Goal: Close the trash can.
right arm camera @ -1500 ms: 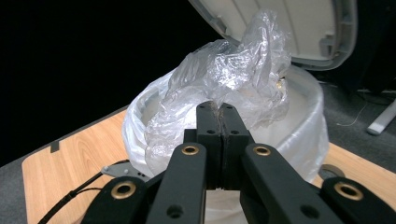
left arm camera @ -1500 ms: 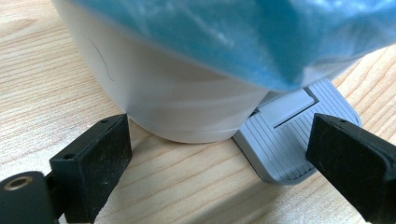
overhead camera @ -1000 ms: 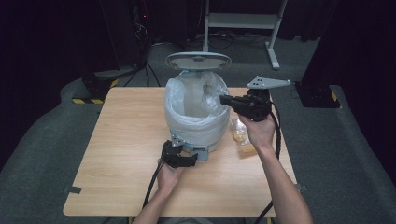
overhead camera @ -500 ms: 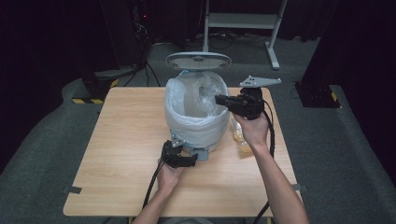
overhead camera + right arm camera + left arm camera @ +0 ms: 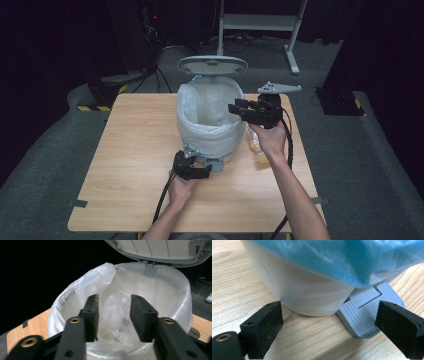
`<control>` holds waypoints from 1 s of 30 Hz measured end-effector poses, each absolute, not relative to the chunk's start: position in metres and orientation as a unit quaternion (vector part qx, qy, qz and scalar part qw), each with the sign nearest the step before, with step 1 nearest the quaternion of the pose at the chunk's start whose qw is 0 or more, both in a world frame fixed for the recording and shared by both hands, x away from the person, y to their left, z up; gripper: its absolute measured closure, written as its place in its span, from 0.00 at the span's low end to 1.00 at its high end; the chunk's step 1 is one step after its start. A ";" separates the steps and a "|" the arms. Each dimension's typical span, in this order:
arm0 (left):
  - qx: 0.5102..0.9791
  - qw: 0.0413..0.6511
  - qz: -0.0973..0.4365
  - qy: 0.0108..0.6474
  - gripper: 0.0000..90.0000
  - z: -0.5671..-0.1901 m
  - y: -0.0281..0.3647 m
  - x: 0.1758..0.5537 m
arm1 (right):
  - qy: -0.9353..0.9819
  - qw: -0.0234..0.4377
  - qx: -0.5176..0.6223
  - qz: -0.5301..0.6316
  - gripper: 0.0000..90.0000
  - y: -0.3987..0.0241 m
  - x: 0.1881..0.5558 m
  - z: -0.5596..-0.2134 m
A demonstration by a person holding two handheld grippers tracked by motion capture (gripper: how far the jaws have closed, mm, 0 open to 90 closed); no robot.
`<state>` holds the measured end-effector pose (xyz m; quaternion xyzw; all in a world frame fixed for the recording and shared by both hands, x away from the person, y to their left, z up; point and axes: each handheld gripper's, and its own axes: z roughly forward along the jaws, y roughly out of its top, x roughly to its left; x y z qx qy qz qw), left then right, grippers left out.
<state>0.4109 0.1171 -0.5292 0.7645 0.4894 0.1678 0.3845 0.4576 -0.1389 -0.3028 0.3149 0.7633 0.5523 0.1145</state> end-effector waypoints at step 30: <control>0.765 0.385 0.167 0.490 0.09 -0.529 0.117 0.411 | 0.753 0.158 0.309 0.559 0.41 -0.162 0.434 -0.316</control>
